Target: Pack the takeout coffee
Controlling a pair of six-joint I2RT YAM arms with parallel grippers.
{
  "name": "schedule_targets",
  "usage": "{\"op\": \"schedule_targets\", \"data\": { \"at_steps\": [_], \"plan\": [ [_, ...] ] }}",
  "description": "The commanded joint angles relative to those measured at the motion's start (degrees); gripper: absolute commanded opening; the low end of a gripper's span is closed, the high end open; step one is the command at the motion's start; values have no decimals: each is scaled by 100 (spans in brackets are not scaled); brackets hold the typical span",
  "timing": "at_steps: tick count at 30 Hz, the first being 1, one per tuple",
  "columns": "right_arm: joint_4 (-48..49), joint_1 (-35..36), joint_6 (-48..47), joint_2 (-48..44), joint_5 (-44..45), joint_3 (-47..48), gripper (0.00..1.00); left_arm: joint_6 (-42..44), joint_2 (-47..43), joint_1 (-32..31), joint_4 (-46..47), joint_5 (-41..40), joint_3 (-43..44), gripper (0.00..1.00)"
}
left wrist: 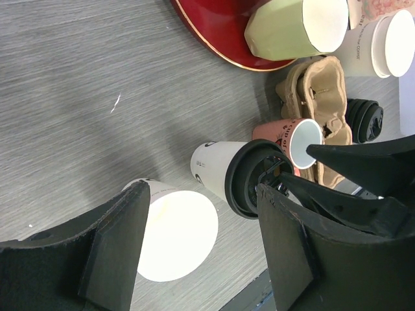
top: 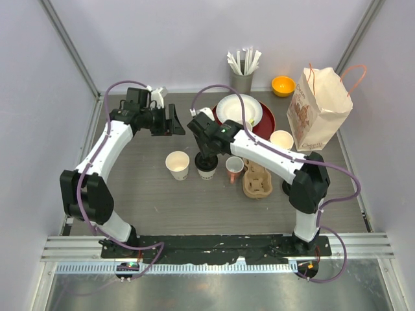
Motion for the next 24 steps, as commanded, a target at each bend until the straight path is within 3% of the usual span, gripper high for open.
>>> {"op": "schedule_targets", "data": {
  "at_steps": [1,6,8,13,15,18,24],
  "plan": [
    [116,-13,-76,-423,-18,582,49,126,-192,2,43,148,84,71],
    [-261,-355,194,-1046,315,426,49,249,-271,28,-19,166,49,71],
    [-455,-740,528,-1720,631,83,46,328,-307,54,-115,140,66,70],
    [-385,-1971,1758,-3664,615,-2087,43,565,-403,159,-230,-159,-83,71],
    [-639,-2393,1936,-4384,990,-2736,44,574,-500,221,-90,-168,-276,71],
    [-1175,-2754,2156,-4747,1362,-3423,45,513,-588,344,69,-11,-443,70],
    [-1071,-3634,2542,-4959,862,-4434,48,469,-702,546,43,228,-435,70]
  ]
}}
